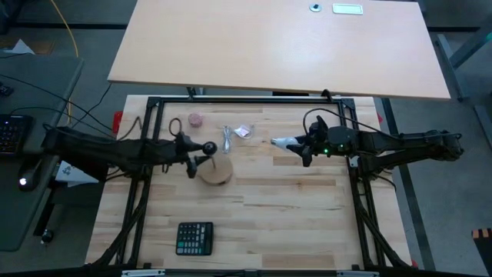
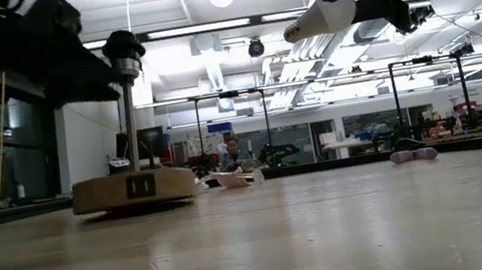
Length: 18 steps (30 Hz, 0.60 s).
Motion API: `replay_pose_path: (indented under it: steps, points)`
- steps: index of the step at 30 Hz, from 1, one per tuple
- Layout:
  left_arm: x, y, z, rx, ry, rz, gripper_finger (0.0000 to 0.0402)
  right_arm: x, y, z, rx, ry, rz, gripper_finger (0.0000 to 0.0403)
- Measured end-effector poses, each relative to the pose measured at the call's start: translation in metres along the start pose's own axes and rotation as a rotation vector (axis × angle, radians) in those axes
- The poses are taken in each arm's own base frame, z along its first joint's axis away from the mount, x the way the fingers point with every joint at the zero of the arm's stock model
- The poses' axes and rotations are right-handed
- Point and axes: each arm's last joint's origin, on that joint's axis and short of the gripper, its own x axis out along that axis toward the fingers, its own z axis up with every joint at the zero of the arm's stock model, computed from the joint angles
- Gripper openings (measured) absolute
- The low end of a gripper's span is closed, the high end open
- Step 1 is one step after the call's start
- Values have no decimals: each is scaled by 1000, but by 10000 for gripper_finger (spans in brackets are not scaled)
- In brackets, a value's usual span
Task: Screw lightbulb
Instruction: Put the brown lamp on the table, then put the white lightbulb on the table
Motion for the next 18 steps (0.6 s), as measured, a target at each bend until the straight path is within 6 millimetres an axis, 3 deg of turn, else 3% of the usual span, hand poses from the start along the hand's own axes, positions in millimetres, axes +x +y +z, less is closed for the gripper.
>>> replay_pose_path:
  steps: [11, 18]
  points:
    - [-49, 13, 32, -286, -374, 1, 227, 1, 0, -1, 120, 6, -6, 193]
    - [-55, 15, 36, -333, -436, 3, 227, 1, 1, -1, 62, 14, 18, 193]
